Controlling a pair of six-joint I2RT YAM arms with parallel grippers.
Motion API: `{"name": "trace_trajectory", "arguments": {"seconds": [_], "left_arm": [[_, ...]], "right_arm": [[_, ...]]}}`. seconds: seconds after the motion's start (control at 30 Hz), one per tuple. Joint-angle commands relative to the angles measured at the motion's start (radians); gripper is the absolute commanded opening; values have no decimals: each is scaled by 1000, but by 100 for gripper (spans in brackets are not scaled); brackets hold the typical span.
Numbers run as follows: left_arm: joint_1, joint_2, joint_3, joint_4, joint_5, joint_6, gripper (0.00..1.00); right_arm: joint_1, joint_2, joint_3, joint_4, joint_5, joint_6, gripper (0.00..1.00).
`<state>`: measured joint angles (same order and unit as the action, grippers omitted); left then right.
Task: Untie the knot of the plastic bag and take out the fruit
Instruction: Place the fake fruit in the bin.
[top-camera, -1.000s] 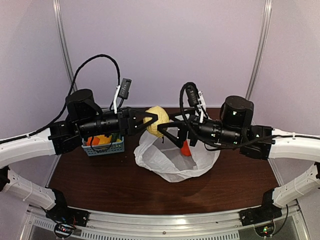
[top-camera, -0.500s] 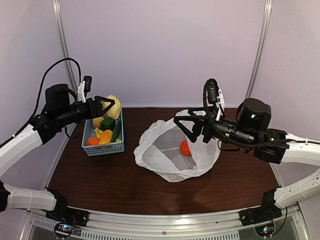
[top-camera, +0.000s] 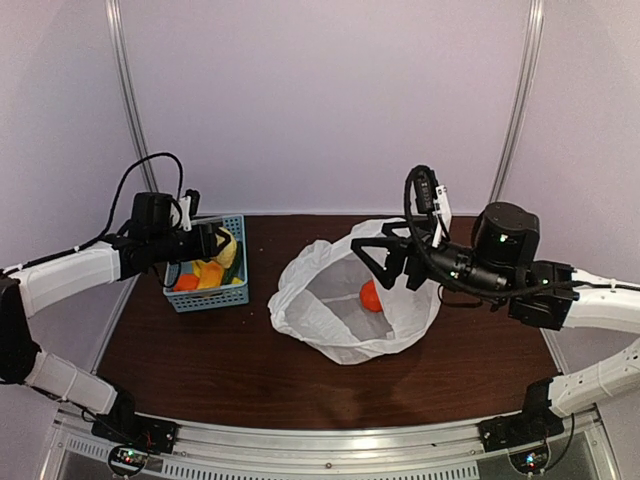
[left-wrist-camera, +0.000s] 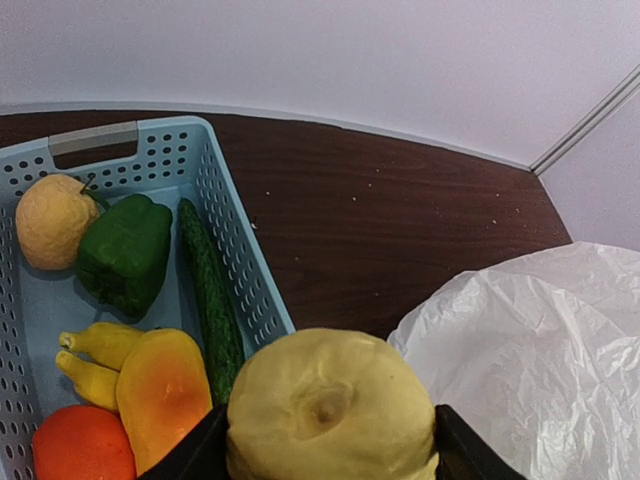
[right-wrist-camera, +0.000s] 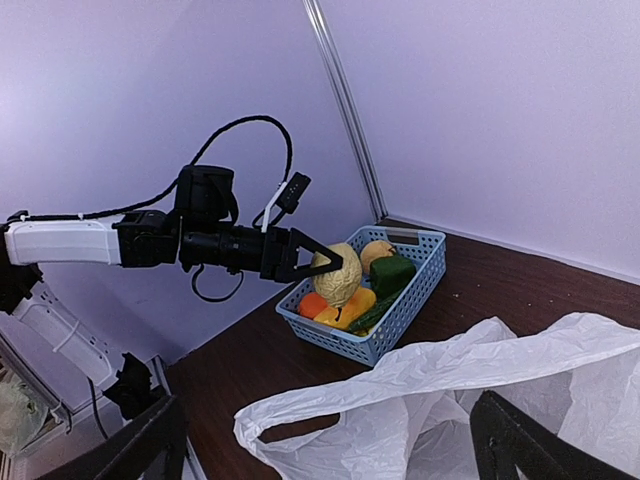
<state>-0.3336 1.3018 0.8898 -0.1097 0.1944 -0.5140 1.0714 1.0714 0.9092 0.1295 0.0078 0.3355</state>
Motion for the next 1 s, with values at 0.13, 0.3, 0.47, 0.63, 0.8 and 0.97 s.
{"name": "trace_trajectory", "arguments": {"seconds": [0.13, 0.3, 0.47, 0.63, 0.8, 0.97], "left_arm": [[11, 124, -10, 172, -23, -8, 29], [15, 172, -11, 176, -45, -9, 30], [19, 209, -12, 184, -41, -13, 33], [19, 218, -8, 182, -30, -19, 46], [19, 206, -9, 174, -35, -16, 66], [19, 193, -8, 162, -39, -8, 79]], "right_arm": [[-1, -34, -22, -32, 50, -8, 99], [-1, -46, -32, -36, 64, -7, 99], [-1, -48, -34, -36, 63, -6, 99], [-1, -47, -35, -39, 65, -7, 99], [-1, -43, -35, -45, 80, -7, 100], [-1, -30, -28, -48, 90, -10, 99]]}}
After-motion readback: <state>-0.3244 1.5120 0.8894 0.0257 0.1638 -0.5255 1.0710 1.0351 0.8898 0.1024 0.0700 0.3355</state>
